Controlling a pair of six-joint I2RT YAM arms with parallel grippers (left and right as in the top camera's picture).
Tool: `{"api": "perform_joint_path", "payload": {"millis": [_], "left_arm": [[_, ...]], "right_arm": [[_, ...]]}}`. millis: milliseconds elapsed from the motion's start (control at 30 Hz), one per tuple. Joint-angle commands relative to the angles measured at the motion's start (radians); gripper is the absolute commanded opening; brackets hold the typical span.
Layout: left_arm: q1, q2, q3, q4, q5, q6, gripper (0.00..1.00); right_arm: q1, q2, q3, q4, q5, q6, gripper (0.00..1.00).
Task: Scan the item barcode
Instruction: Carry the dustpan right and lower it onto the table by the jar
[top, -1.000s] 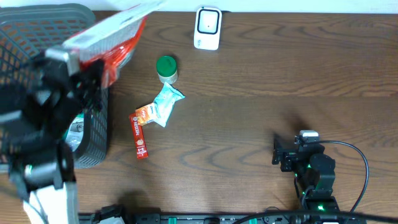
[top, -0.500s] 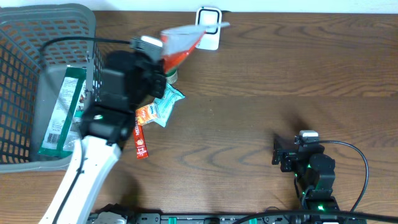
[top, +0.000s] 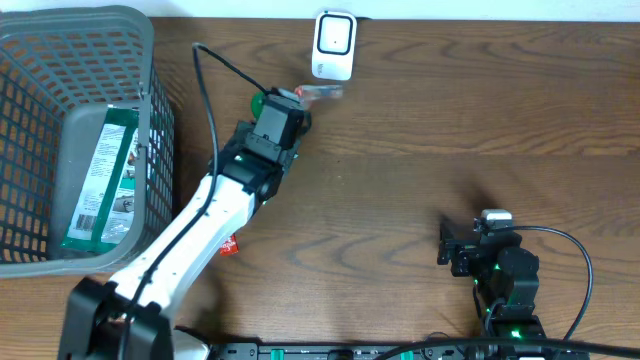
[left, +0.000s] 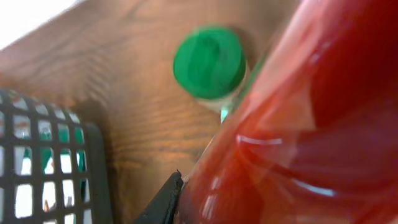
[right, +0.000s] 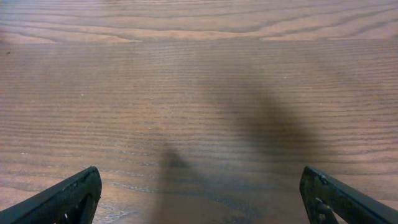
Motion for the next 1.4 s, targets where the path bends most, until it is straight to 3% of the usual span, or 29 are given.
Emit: {"api": "perform_joint_path", "payload": {"millis": [0, 300, 433, 600, 700, 933, 1167, 1367], "left_arm": [[-0.014, 0.039, 0.000, -0.039, -0.043, -0.019, 0.07], [-0.105, 0.058, -0.056, -0.058, -0.031, -0.027, 0.08], [-0.135, 0.058, -0.095, -0.058, -0.019, -0.070, 0.17], [-0.138, 0.058, -0.152, -0.056, -0.020, -0.080, 0.17], [-0.138, 0.058, -0.174, -0.056, -0.020, -0.080, 0.32], [-0.138, 0.058, -0.182, -0.027, -0.019, -0.081, 0.57], [-0.145, 0.058, -0.182, -0.016, 0.071, -0.103, 0.70], [-0.212, 0.058, -0.182, -0.016, 0.073, -0.149, 0.74]], "right_arm": [[0.007, -0.002, -0.001, 0.002, 0.006, 0.013, 0.99], [0.007, -0.002, -0.001, 0.003, 0.006, 0.013, 0.99], [0.007, -0.002, -0.001, 0.006, 0.006, 0.013, 0.99], [0.007, -0.002, -0.001, 0.011, 0.006, 0.013, 0.99], [0.007, -0.002, -0.001, 0.011, 0.006, 0.013, 0.99], [0.007, -0.002, -0.001, 0.011, 0.006, 0.013, 0.99], [0.007, -0.002, -0.001, 0.011, 0.006, 0.013, 0.99], [0.007, -0.002, -0.001, 0.010, 0.006, 0.013, 0.99]]}}
